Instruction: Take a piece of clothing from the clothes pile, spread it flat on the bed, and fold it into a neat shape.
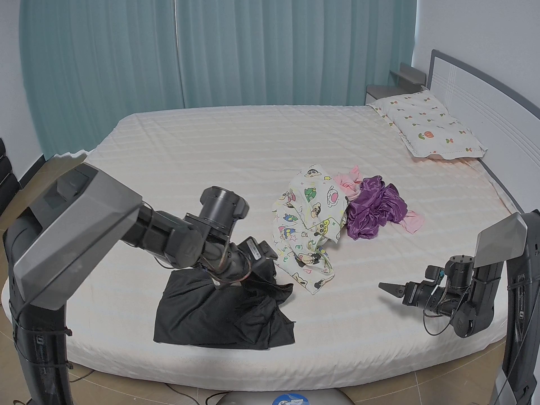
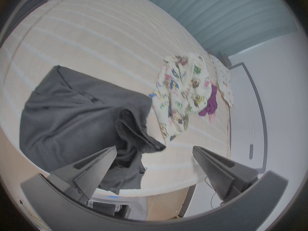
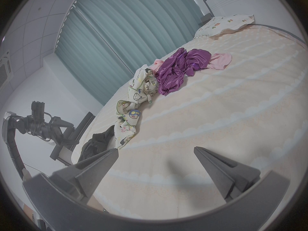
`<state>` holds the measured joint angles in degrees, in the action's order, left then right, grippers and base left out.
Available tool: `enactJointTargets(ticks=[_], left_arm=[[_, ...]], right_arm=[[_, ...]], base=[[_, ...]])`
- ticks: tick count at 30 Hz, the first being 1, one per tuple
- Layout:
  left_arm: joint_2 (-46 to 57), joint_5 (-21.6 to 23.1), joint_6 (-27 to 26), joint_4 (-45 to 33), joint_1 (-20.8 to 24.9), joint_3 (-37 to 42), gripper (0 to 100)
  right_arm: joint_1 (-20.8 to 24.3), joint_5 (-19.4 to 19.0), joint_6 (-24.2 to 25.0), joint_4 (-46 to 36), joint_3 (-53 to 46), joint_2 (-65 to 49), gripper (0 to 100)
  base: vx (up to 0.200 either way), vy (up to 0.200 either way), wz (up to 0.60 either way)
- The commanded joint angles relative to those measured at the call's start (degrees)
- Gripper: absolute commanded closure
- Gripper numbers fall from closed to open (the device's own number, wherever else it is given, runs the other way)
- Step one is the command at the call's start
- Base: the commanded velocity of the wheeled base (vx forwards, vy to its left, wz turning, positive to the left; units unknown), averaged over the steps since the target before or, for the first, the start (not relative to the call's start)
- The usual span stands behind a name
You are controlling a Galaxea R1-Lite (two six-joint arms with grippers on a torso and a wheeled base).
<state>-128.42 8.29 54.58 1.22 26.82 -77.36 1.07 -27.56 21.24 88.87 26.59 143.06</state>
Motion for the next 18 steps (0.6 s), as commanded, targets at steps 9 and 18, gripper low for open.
enactJointTargets(ticks=[9, 18], left_arm=[[3.44, 4.19, 4.40, -2.27, -12.32, 6.70, 0], [5.28, 10.43, 4.40, 6.43, -19.26, 16.37, 0]], right_arm=[[0.33, -0.03, 0.03, 0.25, -0.48, 0.12, 0], [1.21, 3.13, 0.12, 0.16, 0.83, -0.67, 0]], base=[[0.000, 0.022, 0.00], [0.000, 0.200, 0.00]])
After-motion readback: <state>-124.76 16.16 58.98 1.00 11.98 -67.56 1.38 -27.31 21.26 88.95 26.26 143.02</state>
